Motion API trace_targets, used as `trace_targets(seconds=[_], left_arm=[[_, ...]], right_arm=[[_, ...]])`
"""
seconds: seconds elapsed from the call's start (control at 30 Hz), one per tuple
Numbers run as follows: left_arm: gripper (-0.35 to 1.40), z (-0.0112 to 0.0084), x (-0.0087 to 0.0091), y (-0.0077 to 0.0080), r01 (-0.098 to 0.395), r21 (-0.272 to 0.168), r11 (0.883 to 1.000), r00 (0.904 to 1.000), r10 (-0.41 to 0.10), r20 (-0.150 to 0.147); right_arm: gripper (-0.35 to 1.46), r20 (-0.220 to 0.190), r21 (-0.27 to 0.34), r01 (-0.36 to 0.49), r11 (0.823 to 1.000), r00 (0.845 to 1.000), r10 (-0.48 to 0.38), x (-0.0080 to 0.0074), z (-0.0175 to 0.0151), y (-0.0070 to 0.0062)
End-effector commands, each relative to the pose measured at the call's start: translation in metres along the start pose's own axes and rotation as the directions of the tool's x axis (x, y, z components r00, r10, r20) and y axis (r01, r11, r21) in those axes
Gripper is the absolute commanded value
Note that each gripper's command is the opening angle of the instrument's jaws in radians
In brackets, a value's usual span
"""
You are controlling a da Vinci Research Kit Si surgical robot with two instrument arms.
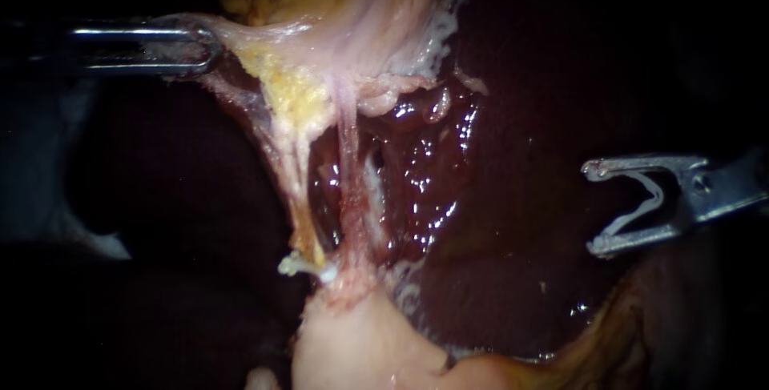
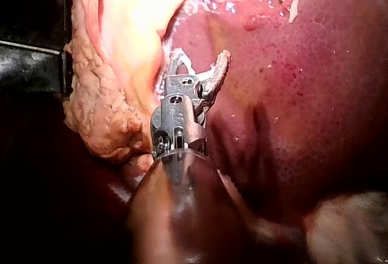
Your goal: Clipping second clip left tube
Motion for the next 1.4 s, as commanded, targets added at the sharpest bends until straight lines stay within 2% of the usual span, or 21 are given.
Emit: trace_targets(seconds=[0.03,0.1,0.2,0.33,0.5,0.7,0.83,1.0,1.17,1.4], left_arm=[[-0.35,0.0,0.0,-0.0001,0.0,0.001,1.0,1.0,0.0,0.0],[-0.35,0.0,0.0,-0.0001,0.0,0.0,1.0,1.0,0.0,0.0],[-0.35,0.0,-0.0001,-0.0001,0.0,0.001,1.0,1.0,0.0,0.0],[-0.35,0.0,-0.0001,-0.0001,0.0,0.001,1.0,1.0,0.0,0.0],[-0.35,0.0,-0.0002,-0.0001,-0.001,0.001,1.0,1.0,0.001,0.0],[-0.35,0.0,-0.0002,0.0,0.0,0.001,1.0,1.0,0.0,-0.001],[-0.35,0.0,-0.0002,0.0,0.0,0.001,1.0,1.0,0.0,-0.001],[-0.35,0.0,-0.0002,0.0,-0.001,0.001,1.0,1.0,0.001,-0.001],[-0.35,-0.0001,-0.0002,0.0,-0.001,0.001,1.0,1.0,0.001,0.0],[-0.35,0.0,-0.0002,0.0,-0.001,0.001,1.0,1.0,0.001,-0.001]], right_arm=[[0.5,-0.001,0.01,0.001,1.0,1.0,-0.001,0.0004,0.0003,-0.0001],[0.5,-0.009,0.026,-0.006,1.0,1.0,0.006,0.0013,0.0013,-0.0004],[0.5,-0.022,0.056,-0.061,0.997,0.998,0.062,0.003,0.003,-0.0007],[0.5,-0.056,0.085,-0.165,0.983,0.984,0.17,0.0054,0.0057,-0.0012],[0.5,-0.121,0.122,-0.282,0.952,0.948,0.296,0.0078,0.0097,-0.0016],[0.5,-0.142,0.146,-0.347,0.927,0.919,0.367,0.0095,0.0149,-0.0013],[0.5,-0.158,0.16,-0.371,0.915,0.905,0.395,0.0099,0.0181,-0.0009],[0.5,-0.158,0.152,-0.383,0.911,0.901,0.405,0.0098,0.0216,0.0003],[0.5,-0.158,0.141,-0.388,0.911,0.899,0.408,0.0092,0.0242,0.0017],[0.5,-0.155,0.146,-0.403,0.903,0.893,0.423,0.0078,0.0264,0.0024]])
